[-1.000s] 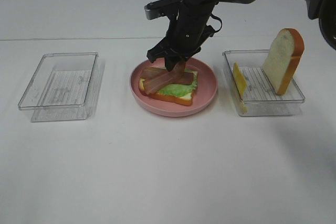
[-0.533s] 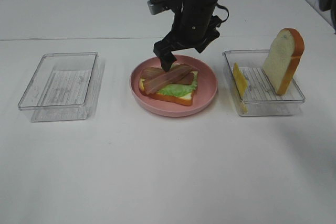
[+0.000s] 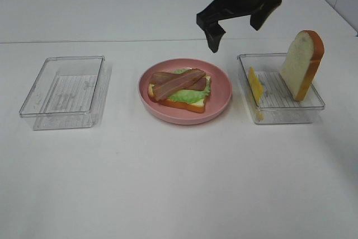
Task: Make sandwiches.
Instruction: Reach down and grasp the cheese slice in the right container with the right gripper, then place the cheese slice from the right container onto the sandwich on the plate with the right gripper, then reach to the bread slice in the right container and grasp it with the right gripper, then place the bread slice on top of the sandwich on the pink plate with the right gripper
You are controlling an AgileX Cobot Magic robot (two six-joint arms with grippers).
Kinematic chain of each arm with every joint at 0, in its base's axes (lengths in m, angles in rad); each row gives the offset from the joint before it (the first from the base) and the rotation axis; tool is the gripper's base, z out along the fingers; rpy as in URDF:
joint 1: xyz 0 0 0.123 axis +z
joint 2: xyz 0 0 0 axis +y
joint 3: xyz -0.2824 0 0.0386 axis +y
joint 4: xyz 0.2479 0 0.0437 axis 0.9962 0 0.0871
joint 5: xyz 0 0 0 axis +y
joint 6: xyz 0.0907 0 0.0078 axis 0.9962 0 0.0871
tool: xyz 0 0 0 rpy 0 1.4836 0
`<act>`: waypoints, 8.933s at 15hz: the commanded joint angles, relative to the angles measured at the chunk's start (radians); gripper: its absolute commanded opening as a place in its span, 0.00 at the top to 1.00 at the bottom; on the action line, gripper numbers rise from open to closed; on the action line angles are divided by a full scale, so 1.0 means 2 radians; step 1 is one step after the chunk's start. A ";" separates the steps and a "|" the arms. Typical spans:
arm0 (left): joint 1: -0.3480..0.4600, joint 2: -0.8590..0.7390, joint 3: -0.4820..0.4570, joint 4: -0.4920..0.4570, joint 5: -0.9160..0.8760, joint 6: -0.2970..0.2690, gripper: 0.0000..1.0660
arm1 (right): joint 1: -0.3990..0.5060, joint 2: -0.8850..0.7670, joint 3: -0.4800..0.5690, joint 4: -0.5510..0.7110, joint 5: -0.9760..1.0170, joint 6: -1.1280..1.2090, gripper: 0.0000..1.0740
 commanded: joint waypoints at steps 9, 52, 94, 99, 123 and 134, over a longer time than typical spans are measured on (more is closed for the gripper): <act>0.001 -0.009 0.001 0.002 -0.001 -0.001 0.15 | -0.045 0.003 0.087 0.021 -0.010 0.019 0.08; 0.001 -0.009 0.001 0.002 -0.001 0.001 0.15 | 0.066 0.063 0.062 0.155 -0.182 -0.061 1.00; 0.001 -0.009 0.001 0.002 -0.001 0.001 0.15 | -0.185 0.003 -0.059 0.029 0.026 -0.027 0.08; 0.001 -0.009 0.001 0.002 -0.001 0.001 0.15 | -0.185 0.025 -0.058 0.043 0.037 -0.028 0.08; 0.001 -0.009 0.001 0.002 -0.001 0.001 0.15 | -0.183 -0.019 -0.073 0.182 0.062 -0.034 1.00; 0.001 -0.009 0.001 0.002 -0.001 0.001 0.15 | -0.042 0.023 -0.073 0.286 0.014 -0.072 1.00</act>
